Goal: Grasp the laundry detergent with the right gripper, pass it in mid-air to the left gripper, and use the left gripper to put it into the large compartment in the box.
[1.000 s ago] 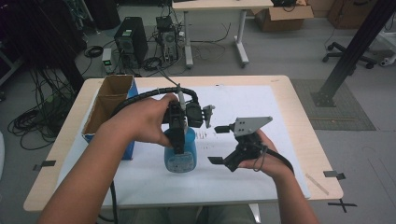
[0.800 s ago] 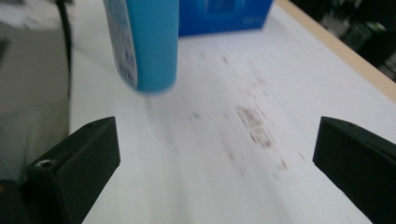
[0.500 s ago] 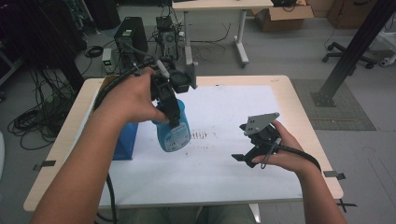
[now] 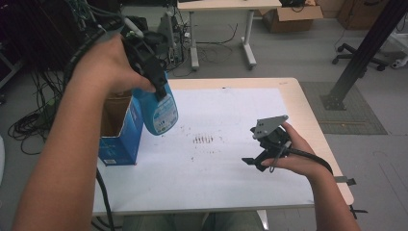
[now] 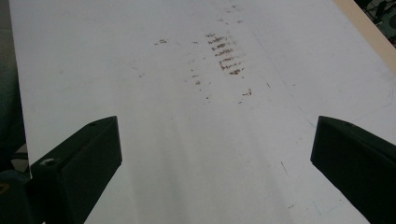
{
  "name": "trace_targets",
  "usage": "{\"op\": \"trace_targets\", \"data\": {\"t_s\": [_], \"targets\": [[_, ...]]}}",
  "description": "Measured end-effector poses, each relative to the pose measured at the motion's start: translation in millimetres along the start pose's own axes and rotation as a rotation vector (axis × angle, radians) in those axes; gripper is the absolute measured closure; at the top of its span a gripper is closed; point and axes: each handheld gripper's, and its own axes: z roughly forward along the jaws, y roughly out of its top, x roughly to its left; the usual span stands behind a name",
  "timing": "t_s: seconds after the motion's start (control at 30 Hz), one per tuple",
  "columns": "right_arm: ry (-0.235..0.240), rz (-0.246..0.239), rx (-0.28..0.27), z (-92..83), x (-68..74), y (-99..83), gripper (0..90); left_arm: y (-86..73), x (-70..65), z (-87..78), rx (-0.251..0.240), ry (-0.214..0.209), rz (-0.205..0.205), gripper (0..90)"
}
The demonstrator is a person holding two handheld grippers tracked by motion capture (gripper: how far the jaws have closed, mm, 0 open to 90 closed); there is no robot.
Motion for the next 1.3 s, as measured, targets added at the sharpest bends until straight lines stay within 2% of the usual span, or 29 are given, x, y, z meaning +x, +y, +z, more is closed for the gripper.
{"op": "trace_targets", "data": {"t_s": [0.07, 0.23, 0.33, 0.37, 0.4, 0.43, 0.47, 0.5, 0.6, 0.63, 0.67, 0.7, 0.73, 0.77, 0.9, 1.0, 1.3], "targets": [[-0.004, 0.001, 0.002, -0.4, -0.7, 0.2, 2.1, -3.3, 9.2, -9.8, -0.015, -0.007, -0.045, 38.4], [-0.012, 0.009, 0.002, -2.0, -3.5, 1.0, 2.1, -11.9, 32.1, -25.6, -0.041, -0.002, -0.208, 38.5], [-0.014, 0.011, 0.001, -3.3, -4.2, 1.6, 2.1, -19.9, 50.2, -31.8, -0.049, -0.004, -0.288, 38.4], [-0.015, 0.010, 0.002, -3.8, -4.4, 1.5, 2.1, -19.9, 50.2, -31.8, -0.049, -0.004, -0.288, 38.4], [-0.016, 0.010, 0.003, -4.2, -4.5, 1.3, 2.1, -23.2, 55.9, -33.3, -0.054, -0.005, -0.319, 38.4], [-0.015, 0.009, 0.005, -4.8, -4.7, 1.0, 2.1, -30.5, 67.7, -36.4, -0.060, -0.006, -0.369, 38.4], [-0.015, 0.009, 0.005, -4.8, -4.7, 1.0, 2.1, -30.5, 67.7, -36.4, -0.060, -0.006, -0.369, 38.4], [-0.018, 0.011, 0.007, -6.0, -5.4, -0.1, 2.1, -38.5, 79.0, -39.0, -0.066, -0.004, -0.422, 38.4], [-0.020, 0.018, 0.010, -7.2, -7.3, -1.9, 2.1, -49.6, 94.5, -41.4, -0.059, 0.007, -0.492, 38.4], [-0.021, 0.018, 0.012, -7.3, -7.9, -2.3, 2.1, -49.6, 94.5, -41.4, -0.059, 0.007, -0.492, 38.5], [-0.020, 0.022, 0.013, -7.4, -8.3, -2.6, 2.1, -55.4, 102.9, -40.6, -0.053, 0.016, -0.540, 38.5], [-0.020, 0.022, 0.013, -7.4, -8.3, -2.6, 2.1, -55.4, 102.9, -40.6, -0.053, 0.016, -0.540, 38.5], [-0.018, 0.023, 0.015, -7.0, -9.1, -2.8, 2.1, -60.1, 110.4, -39.4, -0.051, 0.025, -0.581, 38.4], [-0.018, 0.023, 0.016, -6.8, -9.4, -2.7, 2.1, -62.0, 113.9, -38.8, -0.052, 0.031, -0.599, 38.4], [-0.011, 0.025, 0.021, -4.6, -10.0, -2.4, 2.1, -66.2, 123.6, -34.8, -0.038, 0.051, -0.641, 38.4], [-0.008, 0.026, 0.028, -1.8, -10.7, -2.4, 2.1, -67.3, 128.4, -30.9, -0.033, 0.061, -0.649, 38.4], [0.002, 0.024, 0.036, 2.9, -12.4, 0.9, 2.2, -66.8, 139.4, -13.1, -0.015, 0.042, -0.658, 38.5]]}}
